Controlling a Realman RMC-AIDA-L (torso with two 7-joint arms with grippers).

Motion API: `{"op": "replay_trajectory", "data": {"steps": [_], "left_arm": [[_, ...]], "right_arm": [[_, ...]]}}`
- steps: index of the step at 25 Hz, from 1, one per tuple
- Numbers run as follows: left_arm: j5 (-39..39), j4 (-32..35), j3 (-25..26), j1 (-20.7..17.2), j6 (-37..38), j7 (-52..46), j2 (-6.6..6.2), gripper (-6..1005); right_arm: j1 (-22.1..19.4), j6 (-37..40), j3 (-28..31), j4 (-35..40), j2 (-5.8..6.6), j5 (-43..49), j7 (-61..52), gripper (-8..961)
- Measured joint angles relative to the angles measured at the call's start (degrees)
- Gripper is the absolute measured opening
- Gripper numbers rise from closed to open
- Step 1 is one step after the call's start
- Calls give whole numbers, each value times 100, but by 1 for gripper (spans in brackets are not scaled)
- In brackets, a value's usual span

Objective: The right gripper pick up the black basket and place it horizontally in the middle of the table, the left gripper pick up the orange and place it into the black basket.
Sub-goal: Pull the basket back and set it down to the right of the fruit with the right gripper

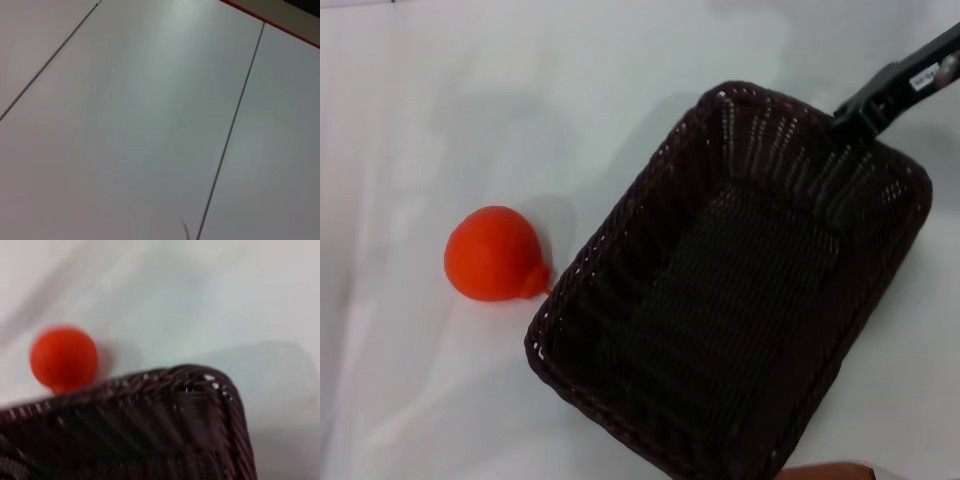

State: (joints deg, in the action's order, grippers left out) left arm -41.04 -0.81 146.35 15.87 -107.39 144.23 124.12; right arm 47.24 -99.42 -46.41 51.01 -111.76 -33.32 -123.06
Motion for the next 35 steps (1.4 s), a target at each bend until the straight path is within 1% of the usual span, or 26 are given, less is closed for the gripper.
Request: {"op": "replay_trajectory", "data": {"steps": [5,7,10,17,21,22,23,24,26,27,28,29,32,35], "left_arm": [[9,-16,37,-21,3,0,-2,750],[9,-16,37,-22,8,0,-2,750],[9,-16,37,-27,49,4,-1,750],[9,-73,40,-19,212,10,-1,751],[9,-76,49,1,284,10,-1,751],[9,-77,54,6,298,10,-2,751],[9,-82,62,8,305,10,-4,751],[9,-99,67,10,317,10,-5,750],[9,-161,70,5,340,9,-7,750],[9,-196,69,-3,352,5,-8,750],[8,-210,64,-7,353,4,-8,750],[8,-220,58,-8,354,2,-9,750],[6,-228,58,-6,355,0,-10,751],[7,-228,70,-10,361,0,-10,751]], "right_arm": [[-187,-1,570,-179,180,-669,18,193],[-231,38,817,-408,286,-895,35,193],[-264,49,1103,-713,390,-1075,39,193],[-398,167,2036,-1169,440,-1289,-56,194],[-524,407,2284,-1463,441,-1522,-151,194],[-564,503,2312,-1553,436,-1628,-161,194],[-645,681,2338,-1705,405,-1842,-173,194],[-645,681,2338,-1705,405,-1842,-173,194],[-753,858,2354,-1791,342,-2086,-205,194],[-813,950,2371,-1805,295,-2221,-231,194],[-957,1112,2407,-1822,185,-2510,-289,194],[-957,1112,2407,-1822,185,-2510,-289,194],[-1132,1353,2423,-1826,45,-2827,-310,195],[-1260,1650,2426,-1845,-106,-2882,-345,195]]}}
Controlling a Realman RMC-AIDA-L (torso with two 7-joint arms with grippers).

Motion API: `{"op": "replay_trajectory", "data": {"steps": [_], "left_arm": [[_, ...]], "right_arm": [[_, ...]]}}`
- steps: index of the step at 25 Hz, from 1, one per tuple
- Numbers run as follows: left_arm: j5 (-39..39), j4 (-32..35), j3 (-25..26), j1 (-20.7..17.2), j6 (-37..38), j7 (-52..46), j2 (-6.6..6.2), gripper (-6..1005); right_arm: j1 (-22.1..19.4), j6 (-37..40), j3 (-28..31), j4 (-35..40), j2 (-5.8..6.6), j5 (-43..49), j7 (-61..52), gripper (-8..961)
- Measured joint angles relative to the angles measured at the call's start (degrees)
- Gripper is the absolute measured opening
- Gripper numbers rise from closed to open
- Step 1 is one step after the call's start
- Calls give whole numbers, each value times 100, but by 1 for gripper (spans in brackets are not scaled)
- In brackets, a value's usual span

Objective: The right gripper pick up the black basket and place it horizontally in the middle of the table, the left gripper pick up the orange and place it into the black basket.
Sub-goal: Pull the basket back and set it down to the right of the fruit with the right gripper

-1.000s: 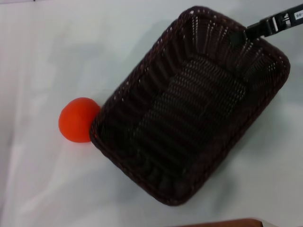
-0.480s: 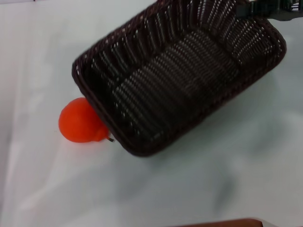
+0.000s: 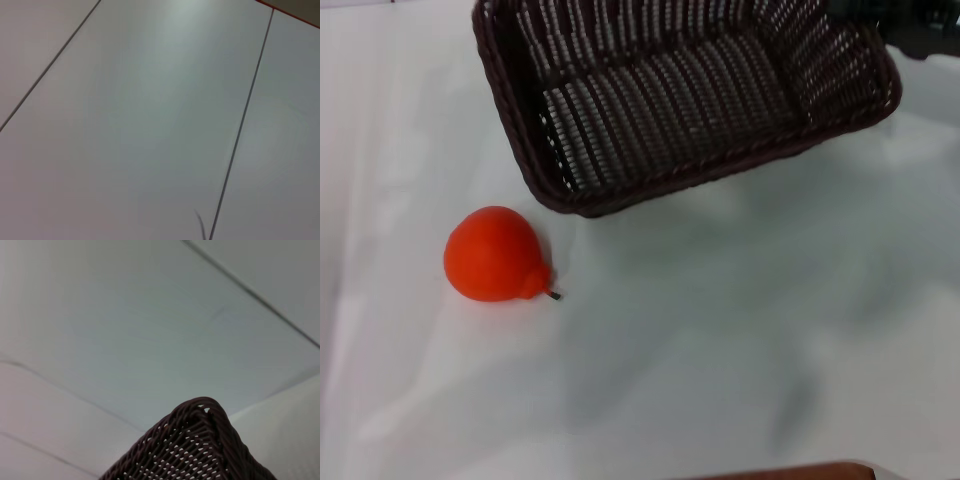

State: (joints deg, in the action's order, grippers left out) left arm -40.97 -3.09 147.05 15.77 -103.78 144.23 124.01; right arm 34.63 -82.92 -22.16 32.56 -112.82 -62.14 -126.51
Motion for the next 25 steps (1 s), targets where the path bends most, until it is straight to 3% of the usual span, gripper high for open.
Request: {"op": "replay_trajectory", "data": {"steps": [5,19,25], "left_arm": [[2,1,3,18,45,0,0,751],[2,2,13,32,125,3,0,750],[2,-27,17,41,138,8,0,750]], "right_arm": [[-93,322,-15,-140,-200,-2,-38,195],[-216,404,-93,-457,-314,37,6,194],[-297,495,-98,-500,-379,43,37,257]]}}
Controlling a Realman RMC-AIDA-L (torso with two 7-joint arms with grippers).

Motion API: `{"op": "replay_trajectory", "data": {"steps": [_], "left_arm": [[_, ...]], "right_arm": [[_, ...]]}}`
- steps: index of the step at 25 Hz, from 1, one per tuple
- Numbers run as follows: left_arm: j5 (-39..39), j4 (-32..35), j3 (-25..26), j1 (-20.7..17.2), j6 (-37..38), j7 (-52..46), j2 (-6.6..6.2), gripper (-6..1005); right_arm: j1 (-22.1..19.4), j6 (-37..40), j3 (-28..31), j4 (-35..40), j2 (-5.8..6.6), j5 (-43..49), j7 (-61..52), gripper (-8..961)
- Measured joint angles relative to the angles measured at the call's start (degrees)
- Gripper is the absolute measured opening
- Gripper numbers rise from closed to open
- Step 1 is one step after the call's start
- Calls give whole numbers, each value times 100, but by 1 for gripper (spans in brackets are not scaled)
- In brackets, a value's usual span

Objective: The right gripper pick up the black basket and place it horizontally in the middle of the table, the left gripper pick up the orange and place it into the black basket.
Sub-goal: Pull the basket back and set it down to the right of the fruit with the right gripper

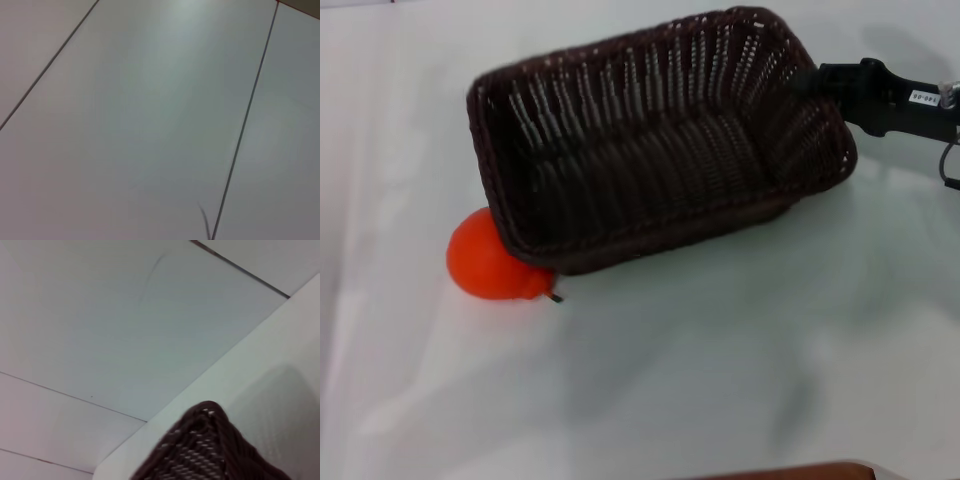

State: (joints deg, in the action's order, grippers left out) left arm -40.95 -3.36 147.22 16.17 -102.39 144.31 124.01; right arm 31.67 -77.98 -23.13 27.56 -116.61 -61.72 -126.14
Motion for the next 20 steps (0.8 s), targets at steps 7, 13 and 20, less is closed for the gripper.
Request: {"op": "replay_trajectory", "data": {"steps": [7,13,20], "left_arm": [[0,-6,0,-4,86,0,8,751],[0,4,-2,-8,82,-6,27,751],[6,11,-1,-7,85,-8,27,751]], "right_arm": [[-11,13,-85,-19,-37,0,75,331],[7,-26,-119,-23,-21,4,87,467],[-8,-282,-138,10,80,10,53,829]]}}
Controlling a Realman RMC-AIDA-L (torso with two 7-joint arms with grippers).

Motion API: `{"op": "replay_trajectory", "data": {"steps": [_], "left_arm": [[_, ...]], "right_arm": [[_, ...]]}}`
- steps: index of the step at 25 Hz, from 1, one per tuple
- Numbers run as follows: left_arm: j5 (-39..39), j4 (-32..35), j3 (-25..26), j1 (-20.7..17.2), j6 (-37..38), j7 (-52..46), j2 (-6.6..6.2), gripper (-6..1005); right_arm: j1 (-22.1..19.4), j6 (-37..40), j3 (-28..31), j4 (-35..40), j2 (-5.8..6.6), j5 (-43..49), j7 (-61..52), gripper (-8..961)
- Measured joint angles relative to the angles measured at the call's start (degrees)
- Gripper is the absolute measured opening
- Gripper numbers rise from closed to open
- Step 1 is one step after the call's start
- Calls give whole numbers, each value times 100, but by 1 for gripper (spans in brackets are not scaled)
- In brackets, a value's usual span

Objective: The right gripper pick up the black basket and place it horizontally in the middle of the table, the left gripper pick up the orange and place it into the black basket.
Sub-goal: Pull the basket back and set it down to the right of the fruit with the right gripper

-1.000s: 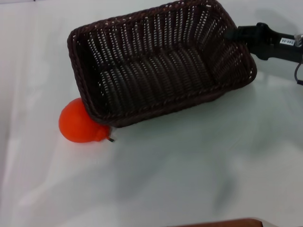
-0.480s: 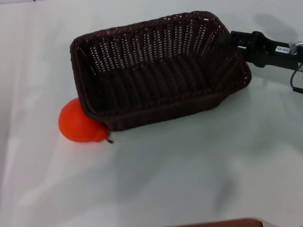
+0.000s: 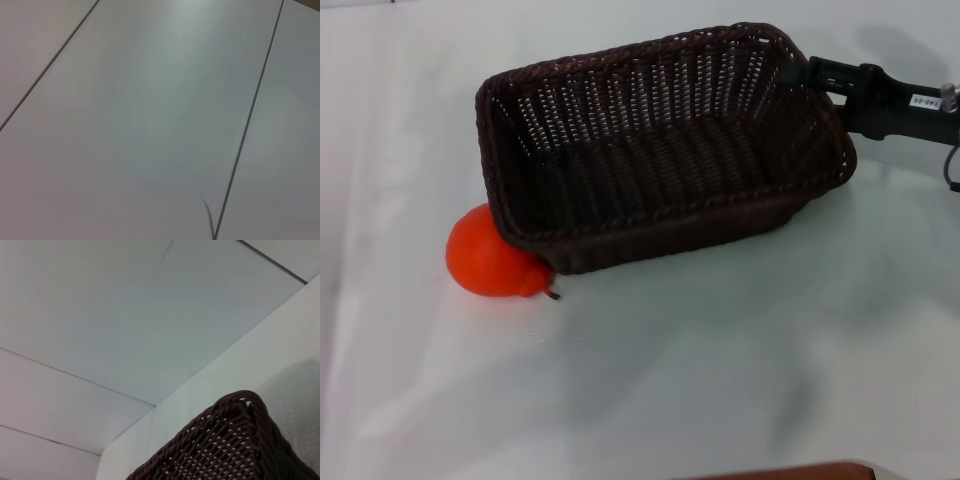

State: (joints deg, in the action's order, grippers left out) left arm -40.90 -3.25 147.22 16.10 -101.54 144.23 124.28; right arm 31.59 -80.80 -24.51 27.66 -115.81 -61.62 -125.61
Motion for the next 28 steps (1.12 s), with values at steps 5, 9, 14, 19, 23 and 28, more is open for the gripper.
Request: {"op": "replay_trajectory", "data": {"steps": [5,9,14,19,23,28], "left_arm": [[3,0,0,22,7,0,0,751],[3,0,0,32,13,0,0,750],[3,-1,0,47,12,-6,8,750],[3,-1,7,48,4,-190,9,750],[3,4,9,42,4,-220,9,750],[3,8,9,42,-34,-227,9,751]], "right_arm": [[-50,-282,10,26,135,-26,-26,905],[-50,-397,-12,34,240,0,-51,899],[-64,-566,-100,48,397,2,-65,899],[21,-590,-457,48,415,1,-85,898],[68,-546,-699,49,385,1,-109,898],[29,-477,-723,157,360,1,-108,911]]}}
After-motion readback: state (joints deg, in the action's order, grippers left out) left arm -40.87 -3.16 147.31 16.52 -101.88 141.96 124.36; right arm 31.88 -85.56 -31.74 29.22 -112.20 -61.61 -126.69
